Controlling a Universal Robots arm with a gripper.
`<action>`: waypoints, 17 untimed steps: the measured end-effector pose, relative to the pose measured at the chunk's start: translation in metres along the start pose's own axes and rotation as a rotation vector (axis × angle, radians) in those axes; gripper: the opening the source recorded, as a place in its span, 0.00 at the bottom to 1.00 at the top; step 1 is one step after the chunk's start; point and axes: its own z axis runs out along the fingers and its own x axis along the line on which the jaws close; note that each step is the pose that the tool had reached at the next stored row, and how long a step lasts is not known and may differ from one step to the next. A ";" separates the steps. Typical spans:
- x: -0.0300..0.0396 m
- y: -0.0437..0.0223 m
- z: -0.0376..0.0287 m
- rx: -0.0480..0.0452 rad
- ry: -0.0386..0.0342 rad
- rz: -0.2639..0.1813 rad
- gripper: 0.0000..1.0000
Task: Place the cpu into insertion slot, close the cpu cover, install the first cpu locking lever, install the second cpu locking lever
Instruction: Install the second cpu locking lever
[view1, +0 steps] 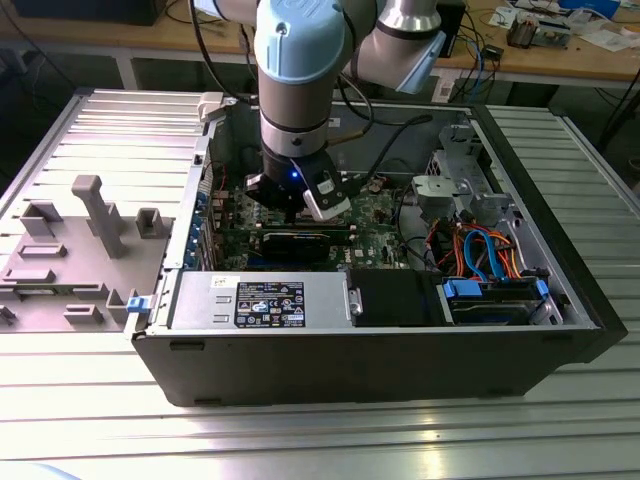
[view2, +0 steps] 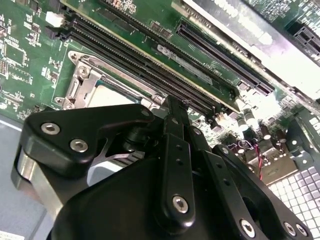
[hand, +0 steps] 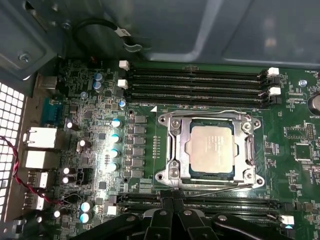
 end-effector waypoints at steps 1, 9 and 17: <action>0.0000 -0.0006 0.0004 -0.0073 -0.0003 0.000 0.11; 0.0004 -0.0089 0.0055 -0.0329 -0.0012 0.000 0.11; 0.0048 -0.0109 0.0132 -0.0523 -0.0021 0.000 0.11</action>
